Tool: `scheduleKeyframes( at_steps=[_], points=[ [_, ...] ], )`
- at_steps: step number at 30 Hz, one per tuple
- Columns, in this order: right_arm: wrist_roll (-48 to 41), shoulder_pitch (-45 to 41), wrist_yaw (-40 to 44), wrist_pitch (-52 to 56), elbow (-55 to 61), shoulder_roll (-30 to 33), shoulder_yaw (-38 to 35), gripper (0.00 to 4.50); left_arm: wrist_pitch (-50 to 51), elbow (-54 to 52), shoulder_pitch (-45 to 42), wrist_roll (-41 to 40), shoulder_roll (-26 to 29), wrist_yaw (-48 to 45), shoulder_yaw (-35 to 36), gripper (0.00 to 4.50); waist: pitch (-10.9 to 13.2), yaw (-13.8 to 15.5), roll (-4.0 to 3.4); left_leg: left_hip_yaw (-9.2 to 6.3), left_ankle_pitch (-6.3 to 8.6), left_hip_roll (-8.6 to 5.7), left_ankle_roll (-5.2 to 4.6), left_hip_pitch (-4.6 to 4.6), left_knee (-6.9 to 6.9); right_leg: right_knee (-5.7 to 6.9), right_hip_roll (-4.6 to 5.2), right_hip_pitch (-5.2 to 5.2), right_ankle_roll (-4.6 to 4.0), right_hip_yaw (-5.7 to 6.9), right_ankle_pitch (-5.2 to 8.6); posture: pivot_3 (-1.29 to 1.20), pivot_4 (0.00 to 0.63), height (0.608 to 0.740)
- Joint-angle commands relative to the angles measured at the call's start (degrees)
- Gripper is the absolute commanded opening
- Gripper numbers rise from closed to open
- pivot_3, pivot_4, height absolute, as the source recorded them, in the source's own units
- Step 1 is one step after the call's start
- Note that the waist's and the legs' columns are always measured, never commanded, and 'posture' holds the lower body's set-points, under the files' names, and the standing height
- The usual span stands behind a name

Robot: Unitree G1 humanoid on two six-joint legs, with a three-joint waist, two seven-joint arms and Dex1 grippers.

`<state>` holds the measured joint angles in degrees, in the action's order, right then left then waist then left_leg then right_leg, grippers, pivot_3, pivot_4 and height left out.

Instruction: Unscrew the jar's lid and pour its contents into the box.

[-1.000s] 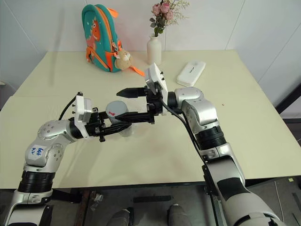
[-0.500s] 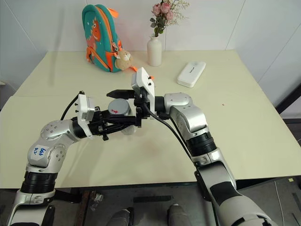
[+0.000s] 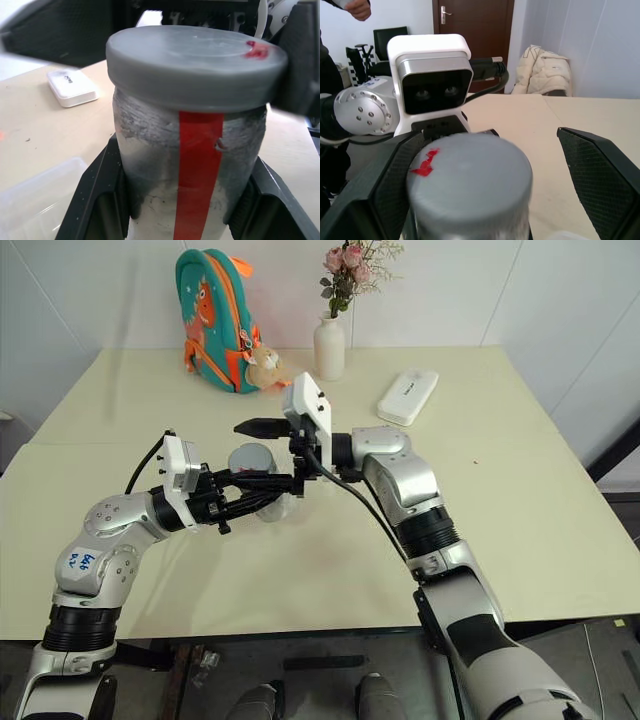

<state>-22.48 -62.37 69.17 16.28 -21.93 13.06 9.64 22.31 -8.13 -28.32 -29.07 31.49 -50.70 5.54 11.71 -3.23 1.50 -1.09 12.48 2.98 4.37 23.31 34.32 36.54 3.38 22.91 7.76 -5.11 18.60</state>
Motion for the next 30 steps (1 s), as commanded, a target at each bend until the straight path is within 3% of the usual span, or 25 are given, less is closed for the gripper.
scheduleKeyframes(
  at_steps=[1,9,20,30],
  points=[
    [-0.78,-0.86,-2.25,-0.37,-0.92,4.48,-6.36,4.46,-0.77,-3.81,0.91,-1.88,0.54,-2.09,0.12,1.93,0.00,-0.09,0.00,0.00,0.00,0.00,0.00,0.00,0.00,0.00,0.00,0.00,0.00,0.00,0.00,0.00,0.150,0.740],
    [-3.05,2.45,0.28,2.50,2.82,9.05,-6.81,4.46,-0.15,-4.17,1.40,-2.07,0.91,-2.49,0.75,1.93,0.01,0.11,0.01,0.03,0.01,-0.04,-0.01,0.03,0.00,-0.09,0.05,-0.02,0.00,-0.01,0.00,0.00,0.150,0.740],
    [-7.24,4.51,0.10,9.88,13.92,2.39,-3.49,4.46,-0.31,-2.95,0.13,-1.57,0.57,-3.12,0.10,1.93,0.03,-1.15,-0.02,0.05,0.00,0.05,0.00,-0.02,-0.01,0.04,-0.04,0.01,0.00,-0.06,0.00,0.00,0.150,0.740],
    [-3.38,3.16,-3.17,7.56,12.46,-2.33,-0.14,4.46,-0.22,-3.33,0.30,-1.66,0.34,-2.95,-0.18,1.93,0.03,-1.23,-0.02,0.05,0.00,0.05,0.00,-0.03,0.01,0.10,-0.05,0.02,-0.01,-0.06,0.00,0.00,0.150,0.740]
  ],
)
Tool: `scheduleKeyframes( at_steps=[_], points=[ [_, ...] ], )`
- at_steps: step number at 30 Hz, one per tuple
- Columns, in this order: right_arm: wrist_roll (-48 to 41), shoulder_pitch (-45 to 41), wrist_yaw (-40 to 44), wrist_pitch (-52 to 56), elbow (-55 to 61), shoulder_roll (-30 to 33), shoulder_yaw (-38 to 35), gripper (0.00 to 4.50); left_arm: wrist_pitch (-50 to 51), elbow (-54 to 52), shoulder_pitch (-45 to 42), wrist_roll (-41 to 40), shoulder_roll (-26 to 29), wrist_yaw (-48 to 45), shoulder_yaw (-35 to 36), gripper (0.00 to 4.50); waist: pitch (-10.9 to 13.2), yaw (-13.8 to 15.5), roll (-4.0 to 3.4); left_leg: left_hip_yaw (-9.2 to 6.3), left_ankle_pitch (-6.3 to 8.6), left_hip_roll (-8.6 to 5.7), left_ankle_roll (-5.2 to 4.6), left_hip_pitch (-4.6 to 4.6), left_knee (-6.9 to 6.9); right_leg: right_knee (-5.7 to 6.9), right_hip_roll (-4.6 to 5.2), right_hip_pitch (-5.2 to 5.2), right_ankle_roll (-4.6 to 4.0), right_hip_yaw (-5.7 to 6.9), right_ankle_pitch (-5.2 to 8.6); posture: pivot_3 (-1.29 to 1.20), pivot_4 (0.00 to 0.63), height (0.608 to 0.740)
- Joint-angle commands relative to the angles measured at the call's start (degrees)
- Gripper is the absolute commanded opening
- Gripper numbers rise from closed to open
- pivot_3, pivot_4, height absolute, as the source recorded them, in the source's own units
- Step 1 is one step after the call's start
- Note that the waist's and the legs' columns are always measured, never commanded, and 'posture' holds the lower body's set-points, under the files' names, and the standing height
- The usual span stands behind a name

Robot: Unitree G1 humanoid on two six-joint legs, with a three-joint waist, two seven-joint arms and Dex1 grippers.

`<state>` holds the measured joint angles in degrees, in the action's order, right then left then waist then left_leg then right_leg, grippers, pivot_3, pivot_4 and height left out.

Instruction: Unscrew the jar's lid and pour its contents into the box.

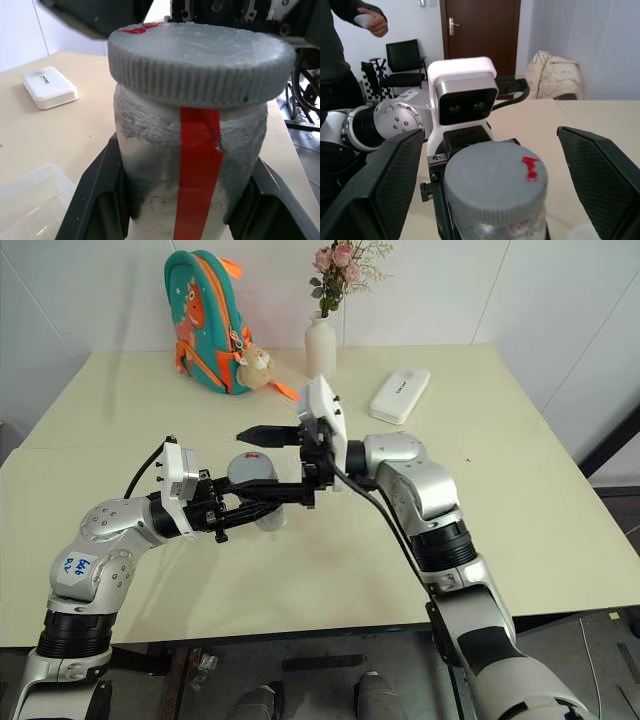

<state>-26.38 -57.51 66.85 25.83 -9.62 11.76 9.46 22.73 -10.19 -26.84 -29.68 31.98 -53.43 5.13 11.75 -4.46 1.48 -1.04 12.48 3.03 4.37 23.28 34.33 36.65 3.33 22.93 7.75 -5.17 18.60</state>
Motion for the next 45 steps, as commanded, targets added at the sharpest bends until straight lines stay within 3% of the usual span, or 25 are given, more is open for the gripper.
scheduleKeyframes(
  at_steps=[1,20,45],
  points=[
    [0.72,-1.85,-0.90,-2.26,-0.16,-1.23,0.02,4.46,-0.61,-1.34,-1.16,-1.07,-0.19,-0.17,0.20,1.93,0.00,0.01,0.00,0.00,0.00,0.00,0.00,0.00,0.00,-0.01,0.00,0.00,0.00,0.00,0.00,0.00,0.150,0.740],
    [4.45,-2.74,-0.77,-7.21,-6.34,2.10,-1.89,4.46,-0.45,-1.44,-1.11,-1.32,-0.17,-0.12,0.33,1.93,0.00,0.00,0.00,0.00,0.00,0.00,0.00,0.00,0.01,0.00,0.00,0.01,0.00,0.00,0.00,0.00,0.150,0.740],
    [1.66,-2.12,4.62,-3.21,-6.40,6.25,-2.19,4.46,-1.22,-0.05,-1.00,-1.75,-0.38,-0.32,1.35,1.93,0.00,0.02,0.00,0.00,0.00,0.00,0.00,0.00,0.01,0.00,0.00,0.01,0.00,0.00,0.00,0.00,0.150,0.740]
  ],
)
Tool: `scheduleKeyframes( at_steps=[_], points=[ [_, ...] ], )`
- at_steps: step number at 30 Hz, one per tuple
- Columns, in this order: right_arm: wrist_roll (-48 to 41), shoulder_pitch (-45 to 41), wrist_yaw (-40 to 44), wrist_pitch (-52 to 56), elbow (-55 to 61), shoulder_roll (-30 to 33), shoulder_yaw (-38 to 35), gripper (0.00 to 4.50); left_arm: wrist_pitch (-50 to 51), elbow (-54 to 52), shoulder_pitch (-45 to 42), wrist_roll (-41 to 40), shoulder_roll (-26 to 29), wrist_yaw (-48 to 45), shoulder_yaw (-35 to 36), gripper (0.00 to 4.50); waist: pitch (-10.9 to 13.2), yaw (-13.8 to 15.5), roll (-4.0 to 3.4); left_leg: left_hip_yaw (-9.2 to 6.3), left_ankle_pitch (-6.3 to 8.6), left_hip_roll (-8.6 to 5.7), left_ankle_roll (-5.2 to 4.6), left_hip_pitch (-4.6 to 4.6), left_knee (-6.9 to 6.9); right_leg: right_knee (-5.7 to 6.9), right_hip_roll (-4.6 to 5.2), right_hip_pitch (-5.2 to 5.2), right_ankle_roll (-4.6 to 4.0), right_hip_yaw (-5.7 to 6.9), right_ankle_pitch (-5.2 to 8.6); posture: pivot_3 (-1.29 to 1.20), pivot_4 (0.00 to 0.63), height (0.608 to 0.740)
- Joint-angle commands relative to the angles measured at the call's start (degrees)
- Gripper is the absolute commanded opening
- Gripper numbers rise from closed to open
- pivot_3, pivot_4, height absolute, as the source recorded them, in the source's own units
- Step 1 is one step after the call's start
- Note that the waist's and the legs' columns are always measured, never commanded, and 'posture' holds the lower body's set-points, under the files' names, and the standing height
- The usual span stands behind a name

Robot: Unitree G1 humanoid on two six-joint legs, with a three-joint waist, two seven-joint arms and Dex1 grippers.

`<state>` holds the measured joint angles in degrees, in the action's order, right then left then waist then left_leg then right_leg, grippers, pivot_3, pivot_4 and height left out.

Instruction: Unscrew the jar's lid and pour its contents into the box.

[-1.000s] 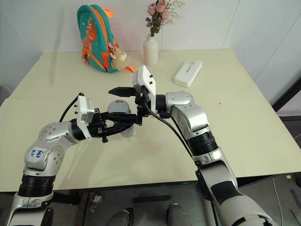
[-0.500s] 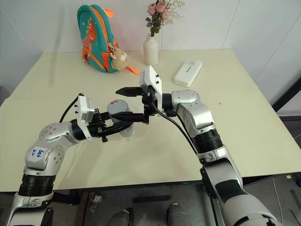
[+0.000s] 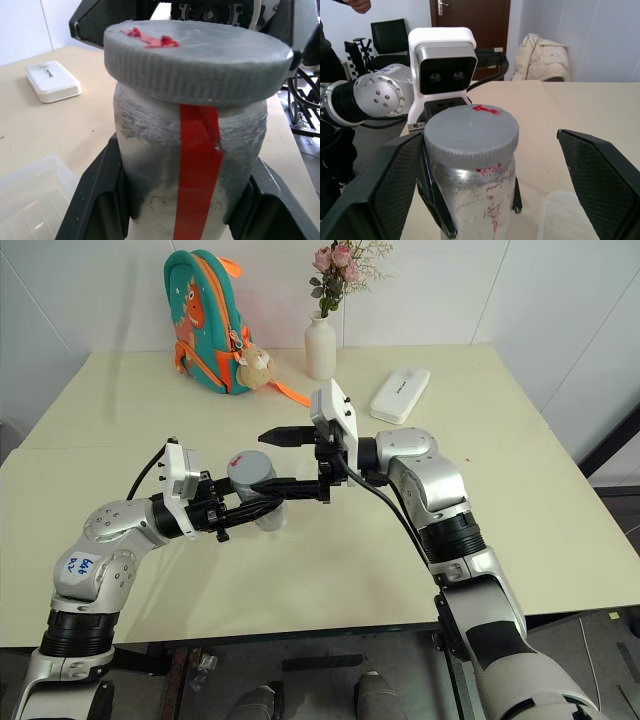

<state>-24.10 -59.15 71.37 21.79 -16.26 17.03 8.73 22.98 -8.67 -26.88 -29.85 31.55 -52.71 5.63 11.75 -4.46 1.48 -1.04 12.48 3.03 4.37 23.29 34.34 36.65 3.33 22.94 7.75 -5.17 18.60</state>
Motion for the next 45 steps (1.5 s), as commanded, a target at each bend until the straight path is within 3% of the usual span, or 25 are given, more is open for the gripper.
scheduleKeyframes(
  at_steps=[1,15,31,42,45],
  points=[
    [-0.64,-0.51,0.24,1.11,0.17,1.20,-1.52,4.46,-1.49,-1.49,-0.96,-1.54,0.08,-1.07,0.94,1.93,0.00,0.01,0.00,0.00,0.00,0.00,0.00,0.00,0.00,0.00,0.00,0.00,0.00,0.00,0.00,0.00,0.150,0.740],
    [-3.49,0.80,4.06,5.18,3.36,3.14,-1.78,4.46,-1.19,-1.46,-0.57,-1.57,0.52,-1.62,1.33,1.93,0.00,-0.03,0.00,0.00,0.00,0.00,0.00,0.00,0.01,0.00,0.00,0.00,0.00,-0.01,0.00,0.00,0.150,0.740],
    [-1.50,-2.89,0.53,2.56,0.77,-4.92,-0.09,4.46,-0.82,-1.48,-0.92,-1.45,0.21,-2.10,0.57,1.93,0.00,-0.06,0.00,0.00,0.00,0.00,0.00,0.00,0.22,0.20,-0.01,0.00,0.00,-0.01,0.00,0.00,0.150,0.740],
    [-0.29,-2.51,0.91,2.05,0.07,-5.82,0.16,4.46,-0.74,-1.96,-0.65,-1.40,0.13,-1.87,0.70,1.93,0.00,-0.13,0.00,-0.01,0.00,0.00,0.00,0.00,0.22,0.22,-0.01,0.00,0.00,-0.01,0.00,0.00,0.150,0.740],
    [-0.28,-2.72,0.29,1.32,-0.44,-6.41,-0.28,3.88,-0.76,-2.00,-0.63,-1.42,0.11,-1.79,0.72,1.93,0.00,-0.15,0.00,-0.01,0.00,0.00,0.00,0.00,0.22,0.22,-0.01,0.00,0.00,-0.01,0.00,0.00,0.150,0.740]
  ],
)
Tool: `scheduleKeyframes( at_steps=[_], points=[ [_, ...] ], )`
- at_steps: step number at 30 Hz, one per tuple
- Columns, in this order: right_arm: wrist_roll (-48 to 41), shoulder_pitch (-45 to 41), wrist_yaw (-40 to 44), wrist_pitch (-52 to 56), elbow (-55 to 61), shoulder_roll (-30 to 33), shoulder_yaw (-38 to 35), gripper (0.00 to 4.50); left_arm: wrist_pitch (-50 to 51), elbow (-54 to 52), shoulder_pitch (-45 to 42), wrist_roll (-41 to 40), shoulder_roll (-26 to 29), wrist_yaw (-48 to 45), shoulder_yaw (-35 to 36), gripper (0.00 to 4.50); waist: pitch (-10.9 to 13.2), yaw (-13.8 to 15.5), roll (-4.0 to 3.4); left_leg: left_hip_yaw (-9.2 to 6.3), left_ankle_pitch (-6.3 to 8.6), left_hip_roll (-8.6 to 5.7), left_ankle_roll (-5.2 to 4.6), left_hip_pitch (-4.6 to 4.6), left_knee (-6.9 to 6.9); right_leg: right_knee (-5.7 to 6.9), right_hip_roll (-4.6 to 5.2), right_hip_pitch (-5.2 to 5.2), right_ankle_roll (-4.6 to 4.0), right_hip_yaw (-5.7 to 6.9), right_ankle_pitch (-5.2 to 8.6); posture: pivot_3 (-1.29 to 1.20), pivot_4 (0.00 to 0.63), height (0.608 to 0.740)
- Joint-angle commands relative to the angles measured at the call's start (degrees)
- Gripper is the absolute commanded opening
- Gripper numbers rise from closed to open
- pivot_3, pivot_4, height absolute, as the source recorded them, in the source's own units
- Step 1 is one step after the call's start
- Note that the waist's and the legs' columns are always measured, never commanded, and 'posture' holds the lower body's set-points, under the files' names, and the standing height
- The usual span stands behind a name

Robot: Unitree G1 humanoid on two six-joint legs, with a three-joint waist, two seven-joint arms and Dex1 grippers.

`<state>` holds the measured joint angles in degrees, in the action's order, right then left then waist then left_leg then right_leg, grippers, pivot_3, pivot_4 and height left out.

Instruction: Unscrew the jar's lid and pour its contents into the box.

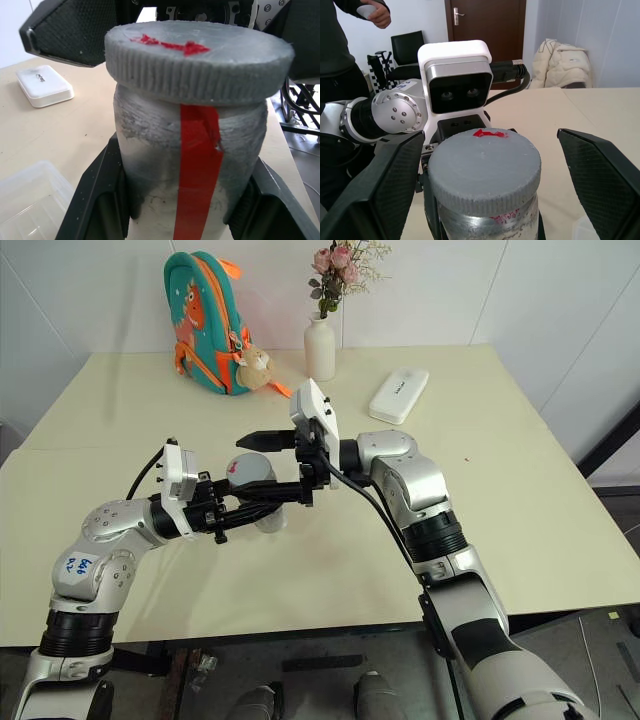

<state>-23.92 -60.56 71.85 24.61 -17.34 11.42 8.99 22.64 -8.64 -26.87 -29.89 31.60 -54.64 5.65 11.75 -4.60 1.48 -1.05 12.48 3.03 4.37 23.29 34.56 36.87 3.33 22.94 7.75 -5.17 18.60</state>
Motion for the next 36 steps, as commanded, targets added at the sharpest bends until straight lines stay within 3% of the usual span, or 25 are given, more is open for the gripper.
scheduleKeyframes(
  at_steps=[1,2,14,23,28,36],
  points=[
    [-0.52,-1.33,-0.17,-1.61,0.65,-0.87,-0.62,3.59,-0.44,-1.99,-0.65,-1.39,0.08,0.12,0.72,1.93,0.00,-0.02,0.00,0.00,0.00,0.00,0.00,0.00,0.00,0.00,0.00,0.00,0.00,0.00,0.00,0.00,0.150,0.740],
    [-0.74,-1.38,-0.36,-1.34,0.85,-0.93,-0.81,3.32,-0.41,-2.06,-0.61,-1.41,0.07,0.18,0.73,1.93,0.00,-0.03,0.00,0.00,0.00,0.00,0.00,0.00,0.00,0.00,0.00,0.00,0.00,0.00,0.00,0.00,0.150,0.740],
    [-16.39,-1.73,-8.14,18.21,7.53,-2.20,-10.16,3.32,-0.24,-2.39,0.01,-1.54,0.46,0.39,1.02,1.93,0.00,0.03,0.00,-0.02,0.00,0.00,0.00,0.01,-0.01,0.01,0.00,0.00,0.00,0.00,0.00,0.00,0.150,0.740],
    [-8.34,0.63,-5.18,9.67,9.93,1.78,-3.24,3.32,0.00,-2.28,-0.21,-1.63,0.49,0.19,0.93,1.93,0.00,-0.07,0.00,-0.01,0.00,-0.01,0.00,0.01,-0.01,-0.04,0.00,0.01,0.00,0.00,0.00,0.00,0.150,0.740],
    [-7.77,0.59,-4.07,8.60,10.18,1.00,-1.45,4.46,0.15,-2.41,-0.36,-1.60,0.39,0.27,0.95,1.93,0.00,-0.04,0.00,-0.01,0.00,0.00,0.00,0.02,-0.03,-0.04,0.00,0.03,0.00,0.00,0.00,0.00,0.150,0.740],
    [-3.18,-0.23,-4.78,3.93,7.11,0.32,1.06,4.46,0.23,-2.39,-0.44,-1.60,0.38,0.37,1.08,1.93,0.00,0.00,0.00,-0.01,0.00,0.00,0.00,0.02,-0.02,-0.03,0.00,0.03,0.00,0.00,0.00,0.00,0.150,0.740]
  ],
)
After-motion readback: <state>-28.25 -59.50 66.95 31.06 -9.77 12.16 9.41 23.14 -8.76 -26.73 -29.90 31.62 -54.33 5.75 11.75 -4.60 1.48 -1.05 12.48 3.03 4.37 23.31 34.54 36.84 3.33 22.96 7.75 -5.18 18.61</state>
